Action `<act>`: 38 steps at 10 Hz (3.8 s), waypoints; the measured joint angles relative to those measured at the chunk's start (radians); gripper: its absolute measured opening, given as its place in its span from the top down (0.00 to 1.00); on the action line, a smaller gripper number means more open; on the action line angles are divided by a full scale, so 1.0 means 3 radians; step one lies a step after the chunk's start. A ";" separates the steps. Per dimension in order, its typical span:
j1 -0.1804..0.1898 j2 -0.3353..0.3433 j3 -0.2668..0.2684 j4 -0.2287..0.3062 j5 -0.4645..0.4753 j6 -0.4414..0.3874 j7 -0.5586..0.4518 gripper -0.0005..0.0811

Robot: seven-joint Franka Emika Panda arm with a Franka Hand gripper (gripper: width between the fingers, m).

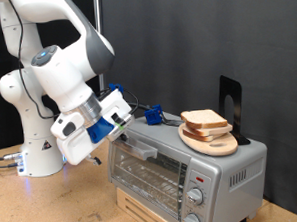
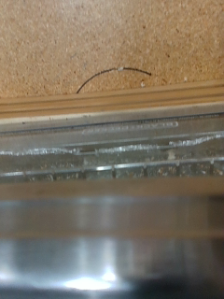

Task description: Make a piece of toast with the oven

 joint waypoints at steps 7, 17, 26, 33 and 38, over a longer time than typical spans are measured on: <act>-0.0231 0.0027 -0.0139 -0.0023 -0.0367 -0.0176 -0.0047 0.01; -0.0370 0.0729 -0.0191 0.0228 0.0042 0.0241 -0.0091 0.01; -0.0480 0.1255 -0.0154 0.0268 0.0548 0.0565 -0.0774 0.01; -0.0617 0.1845 0.0021 0.0491 0.1004 0.0688 -0.1218 0.01; -0.0709 0.1961 0.0084 0.0430 0.1223 0.0722 -0.1582 0.01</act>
